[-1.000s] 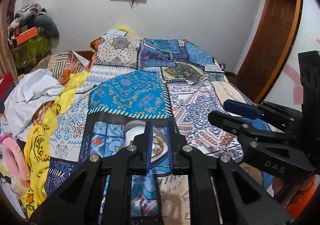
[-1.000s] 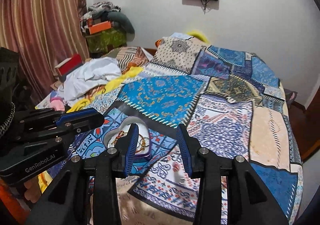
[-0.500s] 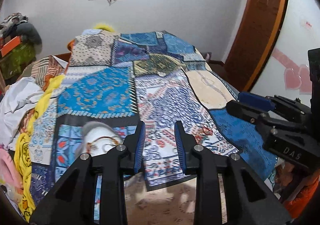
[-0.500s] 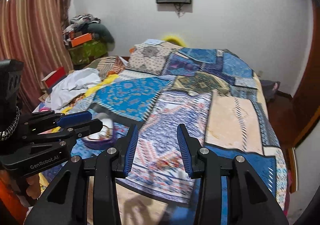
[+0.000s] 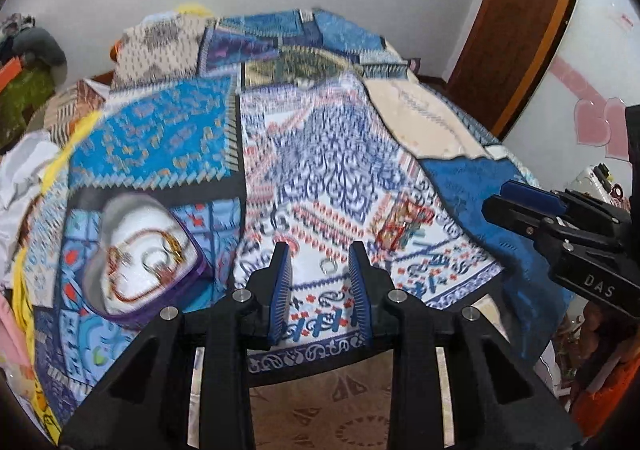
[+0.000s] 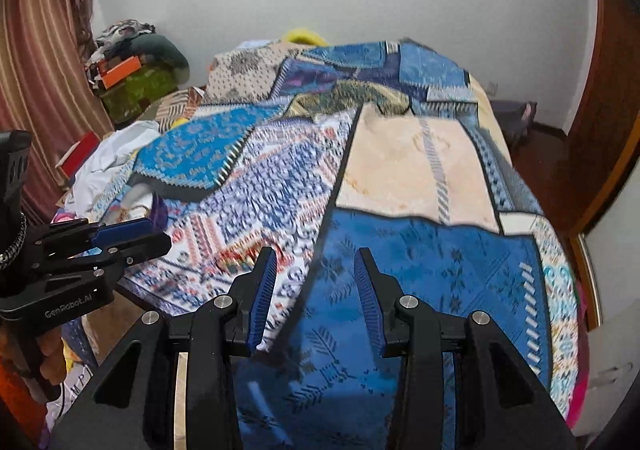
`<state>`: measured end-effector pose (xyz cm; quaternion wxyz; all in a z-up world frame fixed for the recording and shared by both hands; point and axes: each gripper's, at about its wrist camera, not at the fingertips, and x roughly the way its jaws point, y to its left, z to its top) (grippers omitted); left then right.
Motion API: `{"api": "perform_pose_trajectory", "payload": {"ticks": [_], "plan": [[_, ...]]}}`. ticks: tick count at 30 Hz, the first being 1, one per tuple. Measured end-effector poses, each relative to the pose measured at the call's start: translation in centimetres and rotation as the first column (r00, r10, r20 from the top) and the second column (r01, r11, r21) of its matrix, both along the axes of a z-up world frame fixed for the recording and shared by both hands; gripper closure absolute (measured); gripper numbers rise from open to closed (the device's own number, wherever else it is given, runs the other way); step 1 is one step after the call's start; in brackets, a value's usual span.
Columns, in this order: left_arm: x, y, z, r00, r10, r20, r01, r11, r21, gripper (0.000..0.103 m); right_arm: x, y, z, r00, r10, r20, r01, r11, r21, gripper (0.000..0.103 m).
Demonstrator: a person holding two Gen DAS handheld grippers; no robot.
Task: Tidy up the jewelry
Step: 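Withdraw both tools and move toward the remaining red-and-gold bracelets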
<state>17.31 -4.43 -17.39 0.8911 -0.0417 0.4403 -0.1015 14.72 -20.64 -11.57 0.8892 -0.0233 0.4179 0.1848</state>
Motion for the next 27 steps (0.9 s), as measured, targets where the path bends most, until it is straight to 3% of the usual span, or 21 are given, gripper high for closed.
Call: {"api": "perform_pose_trajectory", "payload": {"ticks": [5, 16, 21, 27], "plan": [[0.2, -0.1, -1.1, 1.0, -0.01, -0.015, 0.01, 1.0, 0.0, 0.074, -0.1, 0.0, -1.5, 0.999, 0.02, -0.048, -0.02, 1.0, 0.002, 0.066], [0.2, -0.3, -1.8, 0.999, -0.054, 0.005, 0.054, 0.999, -0.004, 0.075, 0.1, 1.8, -2.3, 0.995, 0.087, -0.052, -0.087, 0.996, -0.002, 0.066], [0.3, 0.0, -2.1, 0.998, -0.057, 0.008, 0.057, 0.998, -0.017, 0.085, 0.4, 2.5, -2.4, 0.994, 0.099, -0.056, -0.099, 0.995, -0.001, 0.066], [0.2, 0.1, -2.2, 0.997, -0.069, 0.021, 0.07, 0.997, -0.022, 0.086, 1.1, 3.6, -2.7, 0.991, 0.12, -0.06, -0.121, 0.993, -0.007, 0.066]]}}
